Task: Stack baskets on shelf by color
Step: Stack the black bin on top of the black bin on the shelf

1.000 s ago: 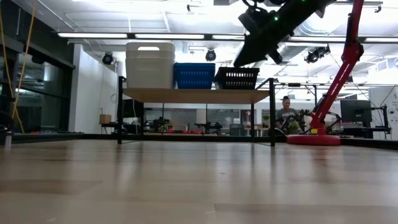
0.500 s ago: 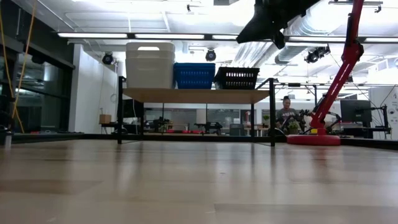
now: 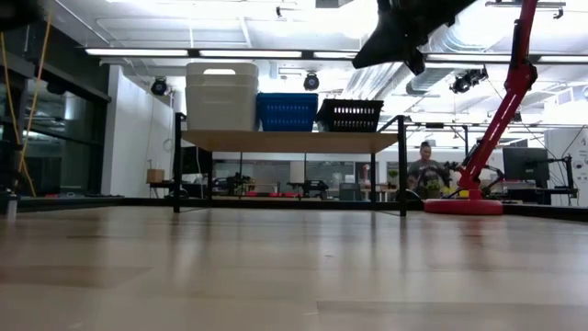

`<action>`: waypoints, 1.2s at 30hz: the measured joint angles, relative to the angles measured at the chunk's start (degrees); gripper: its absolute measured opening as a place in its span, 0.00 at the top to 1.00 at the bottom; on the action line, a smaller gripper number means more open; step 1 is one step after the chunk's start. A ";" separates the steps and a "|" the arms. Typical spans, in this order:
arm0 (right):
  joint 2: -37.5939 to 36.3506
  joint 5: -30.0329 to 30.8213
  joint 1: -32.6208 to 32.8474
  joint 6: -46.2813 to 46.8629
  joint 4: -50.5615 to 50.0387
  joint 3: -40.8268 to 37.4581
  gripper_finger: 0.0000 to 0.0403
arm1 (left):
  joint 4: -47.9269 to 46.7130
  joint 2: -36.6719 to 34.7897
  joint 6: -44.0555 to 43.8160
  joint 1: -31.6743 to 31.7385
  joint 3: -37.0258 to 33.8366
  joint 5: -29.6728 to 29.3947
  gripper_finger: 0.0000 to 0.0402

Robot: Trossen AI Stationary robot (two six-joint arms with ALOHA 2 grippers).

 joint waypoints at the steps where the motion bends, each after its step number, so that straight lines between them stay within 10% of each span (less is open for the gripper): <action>1: 0.00 0.00 0.00 -0.01 -0.22 0.00 1.00 | 1.17 0.09 -2.04 -1.88 -2.31 0.22 0.60; 22: -0.22 -0.58 0.00 0.21 -2.46 0.00 1.00 | 14.40 11.74 -9.80 -11.61 -15.95 2.33 0.60; 30: -6.42 -4.81 1.38 2.14 -1.38 0.00 1.00 | 16.63 11.66 -9.78 -9.18 -15.63 2.91 0.96; 36: -12.94 -4.22 3.07 2.14 -1.38 0.00 1.00 | 13.18 5.39 -2.18 1.36 -10.08 -4.87 0.99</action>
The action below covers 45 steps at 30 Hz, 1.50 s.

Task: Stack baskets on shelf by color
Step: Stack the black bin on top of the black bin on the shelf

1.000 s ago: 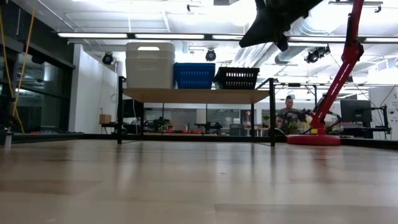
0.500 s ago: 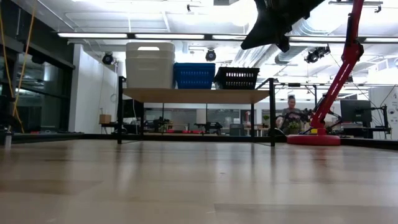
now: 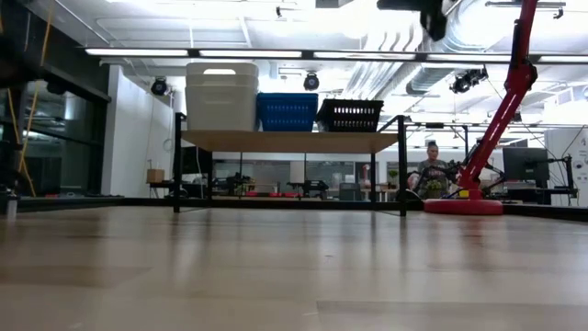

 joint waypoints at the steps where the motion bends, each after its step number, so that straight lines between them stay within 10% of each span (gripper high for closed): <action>1: -0.95 0.00 0.19 -0.04 0.14 0.00 1.00 | -0.83 -1.08 2.61 2.50 1.60 -1.37 0.99; 20: -5.25 1.77 0.69 -3.85 1.72 0.02 1.00 | 13.91 6.92 57.30 53.36 43.39 -9.45 1.00; 45: -5.25 4.27 0.69 -4.57 1.97 0.02 1.00 | 10.61 36.71 83.60 67.87 70.04 -2.33 1.00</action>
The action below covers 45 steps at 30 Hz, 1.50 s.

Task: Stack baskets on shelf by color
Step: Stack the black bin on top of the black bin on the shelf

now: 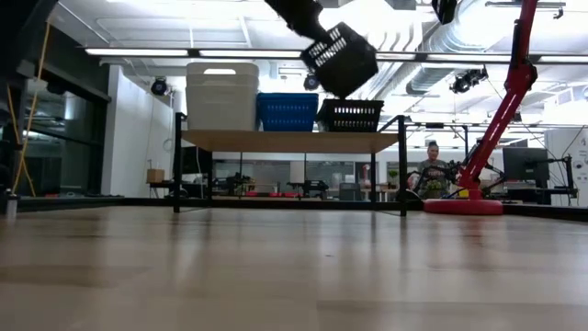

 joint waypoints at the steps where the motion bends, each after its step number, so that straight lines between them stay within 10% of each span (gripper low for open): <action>1: 0.00 0.02 0.00 0.03 -0.01 0.00 1.00 | 0.08 0.42 0.82 0.00 0.02 -0.26 1.00; 19: 0.02 0.04 0.00 -0.10 0.00 0.00 1.00 | 1.40 2.12 5.43 0.26 0.09 -2.18 0.99; 39: 0.02 0.10 0.00 0.02 0.29 0.00 1.00 | 5.18 1.64 2.86 -0.11 0.07 -0.13 0.64; 45: 1.04 9.55 -0.23 -0.13 3.49 0.00 1.00 | 5.63 -2.47 0.93 -2.16 0.07 -0.37 0.67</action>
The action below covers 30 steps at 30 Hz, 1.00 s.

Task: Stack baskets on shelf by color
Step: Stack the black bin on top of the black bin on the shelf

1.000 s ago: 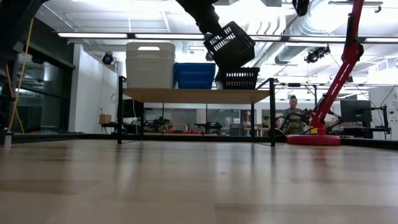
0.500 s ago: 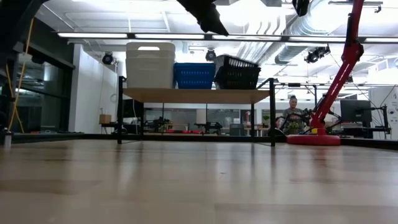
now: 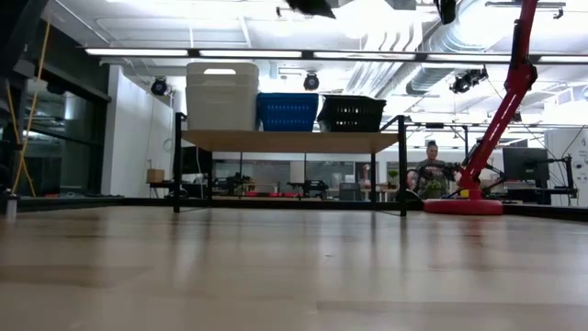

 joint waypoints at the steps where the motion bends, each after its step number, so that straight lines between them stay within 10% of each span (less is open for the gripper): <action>1: 0.56 1.97 -0.37 0.01 1.41 0.00 1.00 | 0.00 -1.16 -1.71 -0.31 0.00 1.46 0.69; 8: 7.79 3.12 -5.77 -1.74 12.28 0.00 1.00 | -4.09 -10.33 -17.23 -1.30 0.00 13.21 0.97; 15: 18.06 -2.56 -13.83 1.01 17.51 4.42 1.00 | -13.25 -17.30 -27.48 -4.89 -1.52 17.48 1.00; 30: 39.34 8.41 -23.88 1.23 -8.39 31.29 1.00 | 26.50 -43.25 -43.07 -17.97 -47.66 3.61 1.00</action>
